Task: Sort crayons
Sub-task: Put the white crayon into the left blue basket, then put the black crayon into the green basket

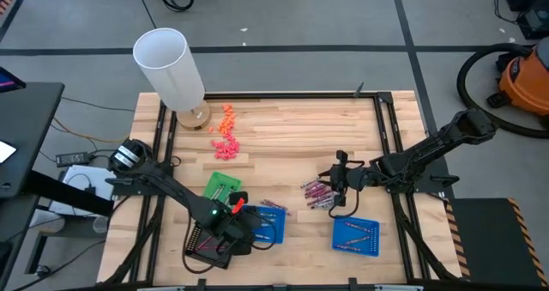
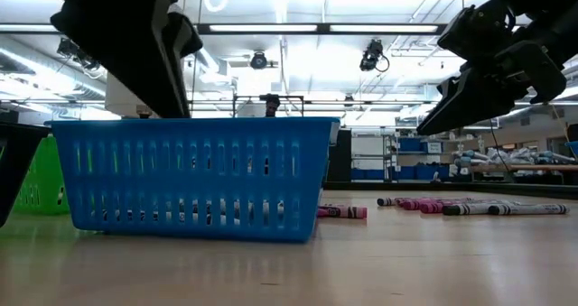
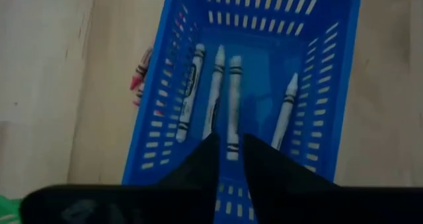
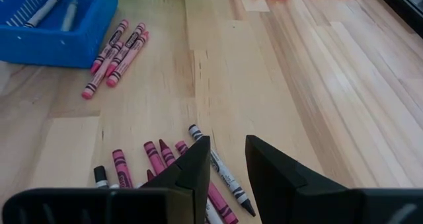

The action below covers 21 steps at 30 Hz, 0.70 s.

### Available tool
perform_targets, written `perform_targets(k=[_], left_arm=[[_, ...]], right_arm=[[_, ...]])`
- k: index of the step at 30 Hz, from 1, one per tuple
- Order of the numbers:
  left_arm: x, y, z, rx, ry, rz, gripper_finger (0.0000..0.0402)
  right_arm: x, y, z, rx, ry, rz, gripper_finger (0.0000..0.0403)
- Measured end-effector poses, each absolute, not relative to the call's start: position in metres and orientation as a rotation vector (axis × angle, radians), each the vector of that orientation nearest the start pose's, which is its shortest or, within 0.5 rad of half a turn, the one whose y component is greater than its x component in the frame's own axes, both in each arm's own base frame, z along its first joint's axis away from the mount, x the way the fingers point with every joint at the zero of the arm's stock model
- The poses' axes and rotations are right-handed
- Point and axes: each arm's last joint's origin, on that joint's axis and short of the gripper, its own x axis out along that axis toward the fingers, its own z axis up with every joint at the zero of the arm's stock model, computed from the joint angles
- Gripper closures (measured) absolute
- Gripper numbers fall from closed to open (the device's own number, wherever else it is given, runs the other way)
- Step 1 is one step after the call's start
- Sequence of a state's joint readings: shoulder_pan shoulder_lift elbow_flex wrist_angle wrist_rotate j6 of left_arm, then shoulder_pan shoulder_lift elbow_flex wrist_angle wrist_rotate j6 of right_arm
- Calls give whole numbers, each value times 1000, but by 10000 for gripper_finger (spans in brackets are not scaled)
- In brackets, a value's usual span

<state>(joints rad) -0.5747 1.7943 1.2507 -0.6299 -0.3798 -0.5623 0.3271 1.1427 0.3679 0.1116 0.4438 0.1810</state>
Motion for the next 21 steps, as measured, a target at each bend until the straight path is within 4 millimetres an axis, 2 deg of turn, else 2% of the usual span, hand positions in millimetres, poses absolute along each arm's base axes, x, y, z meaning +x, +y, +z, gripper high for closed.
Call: perform_targets(k=[10, 21], left_arm=[[307, -184, 200, 56, 1005, 125, 317], [327, -173, 207, 112, 887, 74, 317]], right_arm=[[194, 55, 157, -82, 601, -156, 296], [194, 57, 158, -124, 596, -139, 296]])
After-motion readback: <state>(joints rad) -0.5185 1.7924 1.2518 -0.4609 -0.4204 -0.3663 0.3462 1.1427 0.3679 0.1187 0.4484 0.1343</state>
